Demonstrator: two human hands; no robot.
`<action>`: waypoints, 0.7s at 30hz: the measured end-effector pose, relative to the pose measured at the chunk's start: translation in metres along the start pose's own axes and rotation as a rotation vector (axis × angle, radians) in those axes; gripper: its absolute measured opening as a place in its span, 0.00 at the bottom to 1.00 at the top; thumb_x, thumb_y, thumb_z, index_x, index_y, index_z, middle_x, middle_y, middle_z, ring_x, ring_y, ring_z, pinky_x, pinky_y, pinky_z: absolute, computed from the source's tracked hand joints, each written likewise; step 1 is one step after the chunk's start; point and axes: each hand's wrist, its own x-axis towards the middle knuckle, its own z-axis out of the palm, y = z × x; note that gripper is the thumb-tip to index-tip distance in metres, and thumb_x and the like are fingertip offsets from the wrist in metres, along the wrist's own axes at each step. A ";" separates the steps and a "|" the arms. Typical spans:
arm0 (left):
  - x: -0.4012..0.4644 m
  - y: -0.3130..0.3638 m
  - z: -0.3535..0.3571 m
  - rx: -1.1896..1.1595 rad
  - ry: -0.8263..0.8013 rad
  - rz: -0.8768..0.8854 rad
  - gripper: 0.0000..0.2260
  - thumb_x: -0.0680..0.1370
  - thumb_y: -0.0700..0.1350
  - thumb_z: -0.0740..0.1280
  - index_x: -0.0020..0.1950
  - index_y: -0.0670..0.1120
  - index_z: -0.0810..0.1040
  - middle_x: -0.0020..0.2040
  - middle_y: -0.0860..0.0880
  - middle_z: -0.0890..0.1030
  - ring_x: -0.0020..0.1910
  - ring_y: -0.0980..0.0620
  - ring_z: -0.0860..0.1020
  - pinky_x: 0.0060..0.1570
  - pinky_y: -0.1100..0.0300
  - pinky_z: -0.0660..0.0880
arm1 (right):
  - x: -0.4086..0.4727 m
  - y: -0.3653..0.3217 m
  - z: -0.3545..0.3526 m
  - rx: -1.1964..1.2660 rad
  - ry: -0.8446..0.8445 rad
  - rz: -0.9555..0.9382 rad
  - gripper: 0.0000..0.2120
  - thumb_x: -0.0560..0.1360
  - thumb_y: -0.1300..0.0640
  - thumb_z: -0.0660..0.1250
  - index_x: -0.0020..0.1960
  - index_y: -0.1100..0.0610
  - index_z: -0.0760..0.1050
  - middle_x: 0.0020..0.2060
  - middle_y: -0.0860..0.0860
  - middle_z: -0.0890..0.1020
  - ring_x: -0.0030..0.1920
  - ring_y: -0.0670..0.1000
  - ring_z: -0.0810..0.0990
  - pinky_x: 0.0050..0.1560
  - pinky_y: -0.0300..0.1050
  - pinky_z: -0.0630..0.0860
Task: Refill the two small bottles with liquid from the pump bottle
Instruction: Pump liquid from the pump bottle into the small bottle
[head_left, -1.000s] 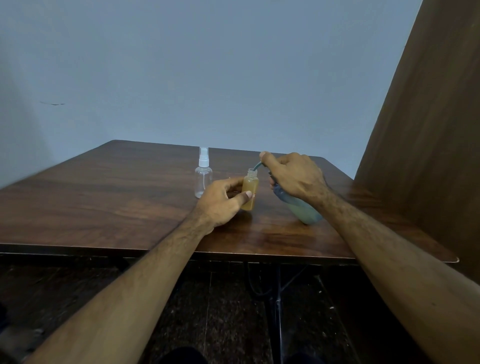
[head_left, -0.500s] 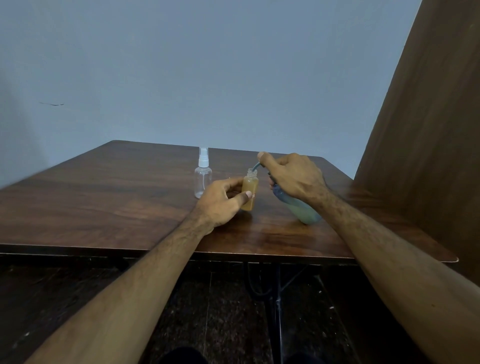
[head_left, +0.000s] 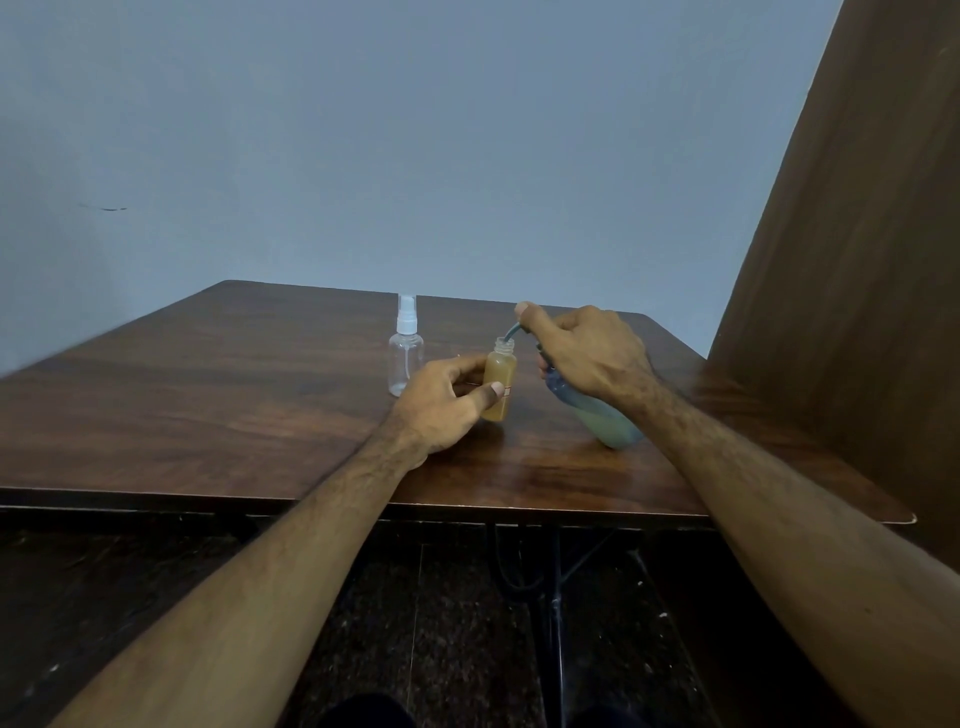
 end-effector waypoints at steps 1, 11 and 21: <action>0.000 0.000 0.000 0.002 0.000 0.000 0.16 0.79 0.47 0.72 0.67 0.51 0.80 0.58 0.59 0.84 0.58 0.61 0.80 0.63 0.57 0.76 | 0.000 0.000 0.000 0.000 0.002 0.004 0.42 0.72 0.21 0.49 0.28 0.55 0.81 0.29 0.47 0.86 0.36 0.49 0.83 0.42 0.48 0.75; 0.001 -0.001 0.000 0.003 0.006 0.006 0.17 0.79 0.46 0.72 0.68 0.49 0.80 0.60 0.55 0.84 0.61 0.56 0.81 0.65 0.50 0.77 | 0.002 -0.001 -0.001 0.004 -0.014 0.032 0.40 0.73 0.24 0.49 0.31 0.55 0.84 0.29 0.39 0.85 0.39 0.47 0.84 0.47 0.50 0.77; 0.000 -0.002 0.000 -0.006 0.006 0.016 0.16 0.79 0.47 0.72 0.67 0.50 0.80 0.59 0.56 0.84 0.59 0.57 0.81 0.63 0.54 0.78 | 0.002 -0.001 -0.002 0.017 -0.012 0.018 0.38 0.73 0.26 0.49 0.28 0.54 0.81 0.30 0.44 0.86 0.39 0.49 0.84 0.51 0.53 0.80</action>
